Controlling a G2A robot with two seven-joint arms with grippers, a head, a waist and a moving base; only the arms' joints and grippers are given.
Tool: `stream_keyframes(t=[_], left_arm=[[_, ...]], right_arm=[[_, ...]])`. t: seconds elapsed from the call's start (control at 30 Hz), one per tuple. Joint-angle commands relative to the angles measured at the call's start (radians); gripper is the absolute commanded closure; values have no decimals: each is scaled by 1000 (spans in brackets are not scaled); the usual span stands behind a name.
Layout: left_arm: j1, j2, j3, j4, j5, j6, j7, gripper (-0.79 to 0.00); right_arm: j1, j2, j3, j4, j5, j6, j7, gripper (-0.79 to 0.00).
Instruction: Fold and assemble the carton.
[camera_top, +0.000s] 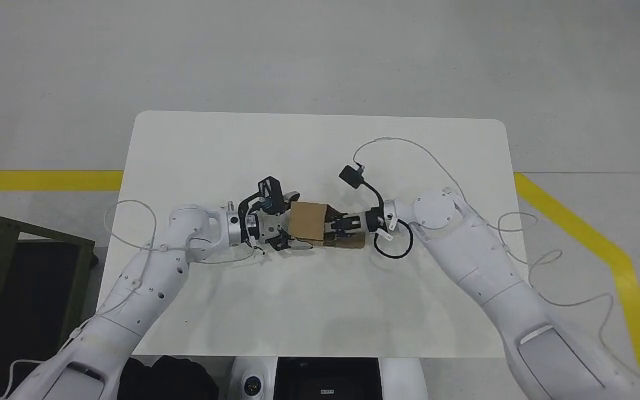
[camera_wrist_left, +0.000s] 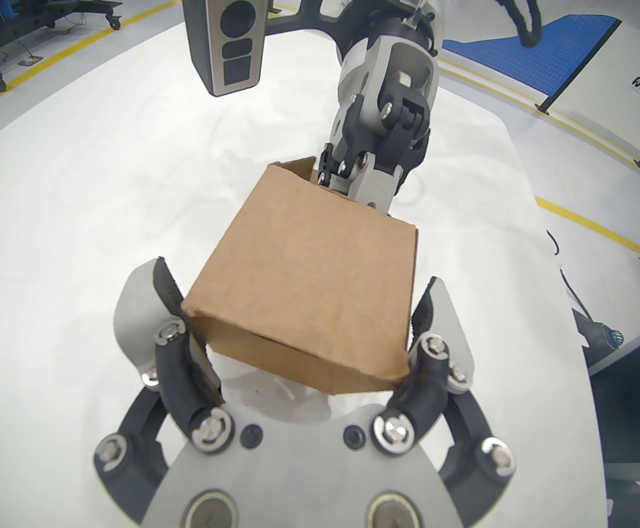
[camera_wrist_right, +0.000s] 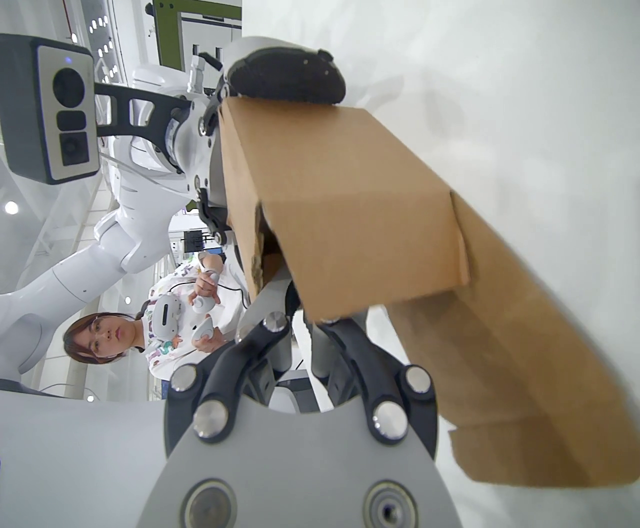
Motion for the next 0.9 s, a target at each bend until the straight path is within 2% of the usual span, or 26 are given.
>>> stream_keyframes(t=[0.0,0.27,0.67,0.87], left_arm=[[0,-1,-1,2,-3,-3,-1,-785],[0,-4,-5,7,-8,-10,-11,-785],[1,-6,-15,11,-23,-20,-30,-785],[0,-9,-15,15,-39,-26,-40,-785]], right_arm=[[4,-5,-7,9,0,-4,-6,0],[12,-6,6,34,12,-19,12,0],[-58,59,139,-54,-53,39,26,0],[-69,65,155,-63,-67,41,6,0]])
